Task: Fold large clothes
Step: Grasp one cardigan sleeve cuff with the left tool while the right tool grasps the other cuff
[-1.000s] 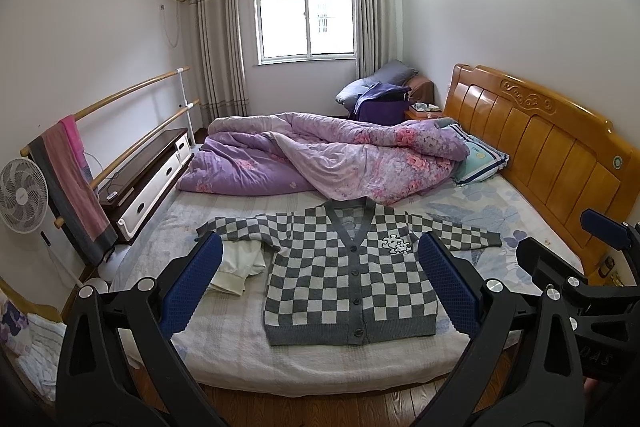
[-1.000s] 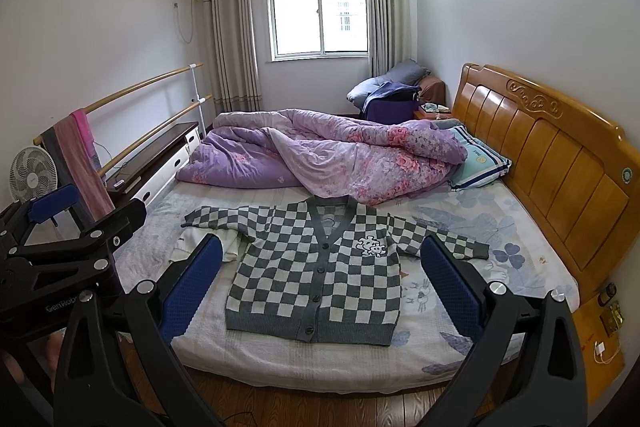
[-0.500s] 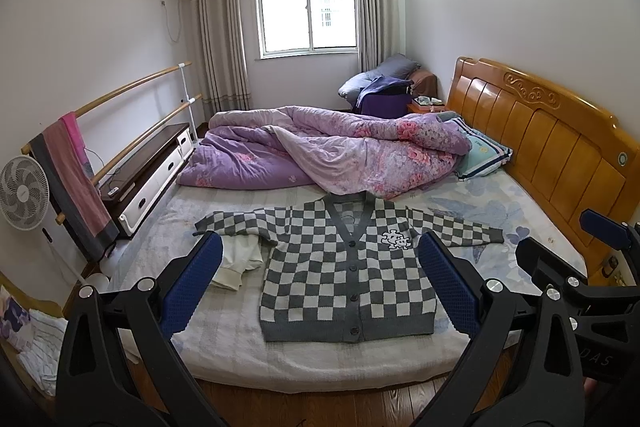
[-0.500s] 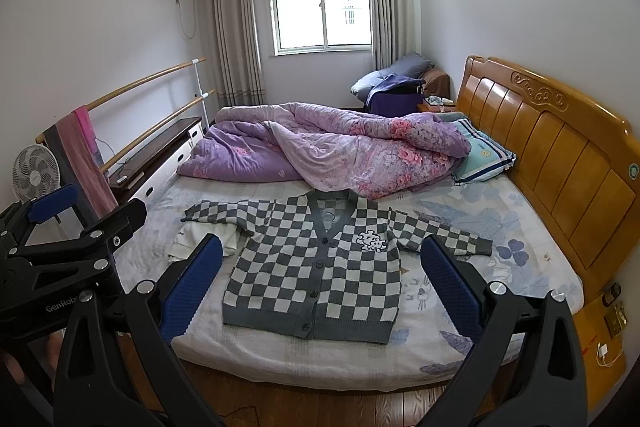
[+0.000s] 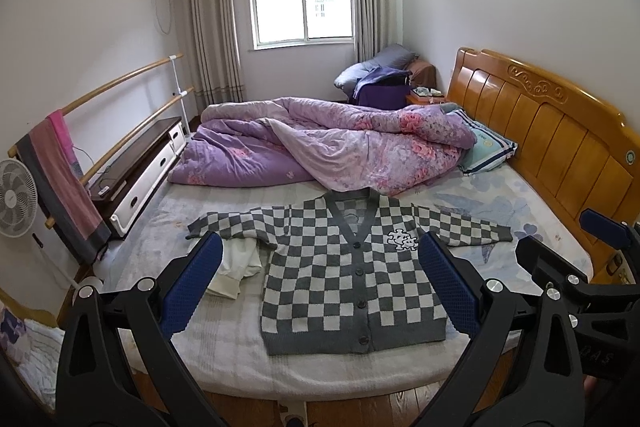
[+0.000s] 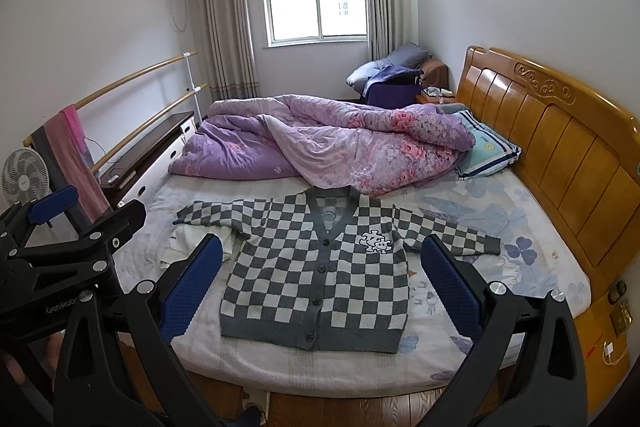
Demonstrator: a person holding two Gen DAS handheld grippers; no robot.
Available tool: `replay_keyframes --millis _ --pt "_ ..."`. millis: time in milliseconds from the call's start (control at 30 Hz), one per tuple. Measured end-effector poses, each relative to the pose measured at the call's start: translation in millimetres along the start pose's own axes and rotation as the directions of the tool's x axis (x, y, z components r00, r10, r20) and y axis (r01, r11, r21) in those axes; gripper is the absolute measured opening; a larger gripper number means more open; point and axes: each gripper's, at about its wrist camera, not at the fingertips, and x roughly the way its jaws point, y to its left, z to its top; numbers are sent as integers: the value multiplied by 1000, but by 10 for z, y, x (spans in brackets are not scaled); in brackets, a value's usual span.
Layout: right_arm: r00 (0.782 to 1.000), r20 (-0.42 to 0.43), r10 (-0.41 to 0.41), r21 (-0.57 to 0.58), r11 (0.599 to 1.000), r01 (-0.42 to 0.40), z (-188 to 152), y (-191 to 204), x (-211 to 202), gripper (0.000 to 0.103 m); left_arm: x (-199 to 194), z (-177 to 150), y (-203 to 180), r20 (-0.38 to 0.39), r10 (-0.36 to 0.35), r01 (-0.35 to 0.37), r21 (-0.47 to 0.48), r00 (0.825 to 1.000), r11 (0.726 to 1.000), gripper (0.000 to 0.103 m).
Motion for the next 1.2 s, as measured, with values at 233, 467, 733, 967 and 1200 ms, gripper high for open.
replay_keyframes --millis 233,467,733,967,1200 --pt "998 -55 -41 10 999 42 351 399 788 96 866 349 491 -78 -49 48 -3 996 999 98" --pt "989 -143 -43 36 998 48 667 831 1835 96 1935 653 1119 -185 -86 86 -5 979 996 98" --pt "960 -282 7 71 997 13 673 1288 3196 96 3298 560 2107 -343 -143 85 -176 928 981 98" --pt "926 -377 32 90 996 2 482 1597 4184 96 4411 80 3383 -433 -187 -44 -472 882 881 98" --pt "908 -418 18 66 998 11 337 1721 4891 95 5454 -624 4598 -499 -160 -249 -654 852 714 98"
